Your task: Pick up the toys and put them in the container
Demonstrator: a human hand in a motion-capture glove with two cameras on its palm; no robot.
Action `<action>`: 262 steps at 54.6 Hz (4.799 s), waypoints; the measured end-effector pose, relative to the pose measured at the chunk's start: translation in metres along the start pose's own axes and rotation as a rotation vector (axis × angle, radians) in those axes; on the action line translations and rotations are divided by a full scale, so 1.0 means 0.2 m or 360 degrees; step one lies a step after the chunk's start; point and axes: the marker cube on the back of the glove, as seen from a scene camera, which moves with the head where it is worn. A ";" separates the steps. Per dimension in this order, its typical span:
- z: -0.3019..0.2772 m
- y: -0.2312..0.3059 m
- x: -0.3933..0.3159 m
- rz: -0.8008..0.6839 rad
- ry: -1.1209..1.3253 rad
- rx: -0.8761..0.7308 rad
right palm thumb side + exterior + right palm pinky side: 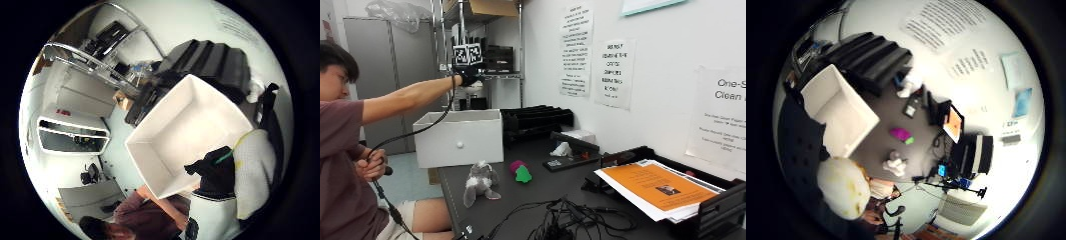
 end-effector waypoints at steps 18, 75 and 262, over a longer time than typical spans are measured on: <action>0.50 -0.15 -0.18 -0.0106 0.0090 -0.0414; 0.13 0.90 0.84 0.0310 0.0376 -0.0477; 0.30 0.36 0.89 0.0282 -0.0023 -0.0316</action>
